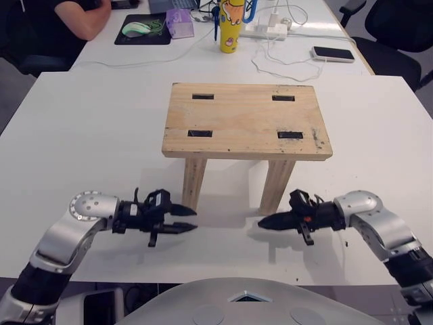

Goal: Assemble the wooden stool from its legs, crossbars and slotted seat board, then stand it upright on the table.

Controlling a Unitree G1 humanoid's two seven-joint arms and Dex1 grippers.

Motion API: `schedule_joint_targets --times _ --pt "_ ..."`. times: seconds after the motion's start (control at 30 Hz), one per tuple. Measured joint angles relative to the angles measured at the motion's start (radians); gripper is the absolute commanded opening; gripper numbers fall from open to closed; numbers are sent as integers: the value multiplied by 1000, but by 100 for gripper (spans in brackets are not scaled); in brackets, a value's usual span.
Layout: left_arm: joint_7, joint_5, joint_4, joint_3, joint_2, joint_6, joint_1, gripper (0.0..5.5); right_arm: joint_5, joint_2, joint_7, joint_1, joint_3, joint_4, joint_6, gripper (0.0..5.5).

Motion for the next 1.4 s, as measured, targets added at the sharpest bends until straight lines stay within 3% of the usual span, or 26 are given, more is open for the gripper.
schedule_joint_targets --times 0.17,0.47,0.7,0.87,1.03,1.27,1.4 --pt "3 42 165 -27 -38 -41 -152 4 -85 87 21 -163 10 171 -45 0" --pt "29 215 725 -90 -188 -237 -457 1 -279 250 4 -435 49 558 -224 0" --pt "74 334 1251 -96 -326 -423 -756 1 -438 370 -173 -721 45 1013 -415 0" --pt "196 443 1569 -96 -396 -512 -955 1 -545 446 -337 -867 32 1226 -485 0" --pt "335 510 1684 -77 -432 -521 -1044 1 -685 506 -570 -925 64 1327 -506 0" --pt "395 547 1717 -35 -464 -498 -1074 1 -872 549 -806 -993 137 1372 -521 0" --pt "354 548 1715 -6 -458 -529 -1073 1 -786 560 -706 -1004 36 1368 -581 0"
